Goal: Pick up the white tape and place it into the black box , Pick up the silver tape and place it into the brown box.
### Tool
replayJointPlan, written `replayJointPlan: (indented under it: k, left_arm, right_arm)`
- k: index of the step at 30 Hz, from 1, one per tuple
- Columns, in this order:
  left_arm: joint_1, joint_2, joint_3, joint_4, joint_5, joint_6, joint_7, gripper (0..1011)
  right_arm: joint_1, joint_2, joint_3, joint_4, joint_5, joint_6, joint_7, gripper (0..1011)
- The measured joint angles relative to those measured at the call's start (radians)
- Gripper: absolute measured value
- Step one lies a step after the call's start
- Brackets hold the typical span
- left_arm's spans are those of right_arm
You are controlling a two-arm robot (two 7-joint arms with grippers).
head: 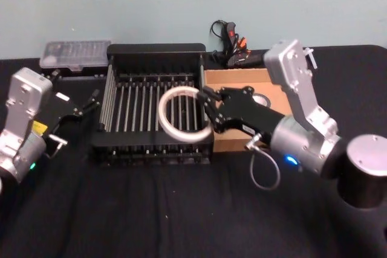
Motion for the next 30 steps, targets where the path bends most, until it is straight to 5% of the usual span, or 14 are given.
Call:
replayJointPlan:
  k: [9,20,30]
  left_arm:
    - [0.000,0.000,0.000,0.000,0.000,0.000,0.000,1001]
    - [0.000,0.000,0.000,0.000,0.000,0.000,0.000,1001]
    - [0.000,0.000,0.000,0.000,0.000,0.000,0.000,1002]
  right_arm:
    - [0.090,-0.091,-0.010,0.114,-0.045,0.021,-0.059,88]
    - [0.231,-0.229,-0.016,0.346,-0.112,0.017,-0.113,88]
    - [0.299,-0.296,-0.020,0.503,-0.152,0.003,-0.129,87]
